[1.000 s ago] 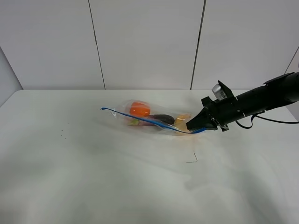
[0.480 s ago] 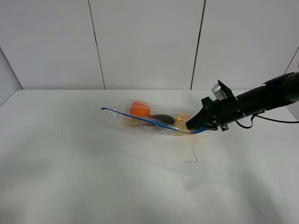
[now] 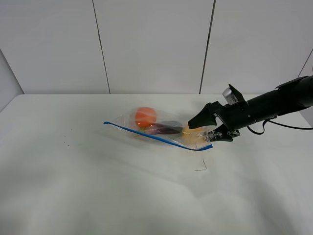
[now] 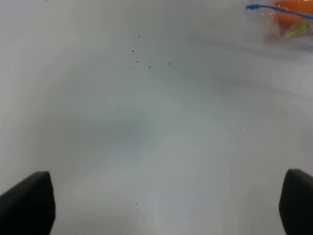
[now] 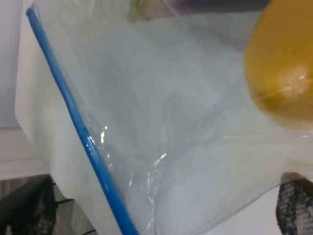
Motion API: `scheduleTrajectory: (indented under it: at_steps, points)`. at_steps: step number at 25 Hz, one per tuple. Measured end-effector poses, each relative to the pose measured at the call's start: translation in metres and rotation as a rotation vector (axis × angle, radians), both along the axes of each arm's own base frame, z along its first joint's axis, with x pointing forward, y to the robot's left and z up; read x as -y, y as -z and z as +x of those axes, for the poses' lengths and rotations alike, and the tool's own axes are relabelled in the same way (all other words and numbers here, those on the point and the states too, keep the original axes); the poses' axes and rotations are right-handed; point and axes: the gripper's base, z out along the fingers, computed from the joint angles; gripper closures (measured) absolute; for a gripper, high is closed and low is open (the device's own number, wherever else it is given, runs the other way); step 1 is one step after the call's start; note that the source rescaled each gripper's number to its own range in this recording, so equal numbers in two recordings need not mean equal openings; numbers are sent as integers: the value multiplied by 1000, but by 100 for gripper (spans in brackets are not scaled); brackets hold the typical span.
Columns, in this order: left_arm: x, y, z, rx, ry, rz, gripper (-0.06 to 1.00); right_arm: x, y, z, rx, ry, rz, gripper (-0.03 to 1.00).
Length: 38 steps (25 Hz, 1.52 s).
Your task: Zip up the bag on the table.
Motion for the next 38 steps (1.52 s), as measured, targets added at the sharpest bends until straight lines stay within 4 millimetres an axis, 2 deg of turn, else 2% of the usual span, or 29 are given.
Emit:
scheduleTrajectory:
  at_steps: [5,8,12,18,23,27,31,38]
  points:
    - [0,0,0,0,0,0,-5,0,-1,1,1,14,9,-3]
    - [0,0,0,0,0,0,-5,2,-1,4,29,-11,-47,-3]
    - [0,0,0,0,0,0,-5,12,-12,13,83,-38,-215,-3]
    - [0,0,0,0,0,0,-5,37,-47,16,200,57,-530,-3]
    - [0,0,0,0,0,0,-5,57,-65,6,204,78,-764,-3]
    - [0,0,0,0,0,0,-5,67,-82,-4,206,101,-871,-3]
    - [0,0,0,0,0,0,-5,69,-106,-19,220,102,-903,-3]
    - [0,0,0,0,0,1,-5,70,-161,-59,304,121,-915,-3]
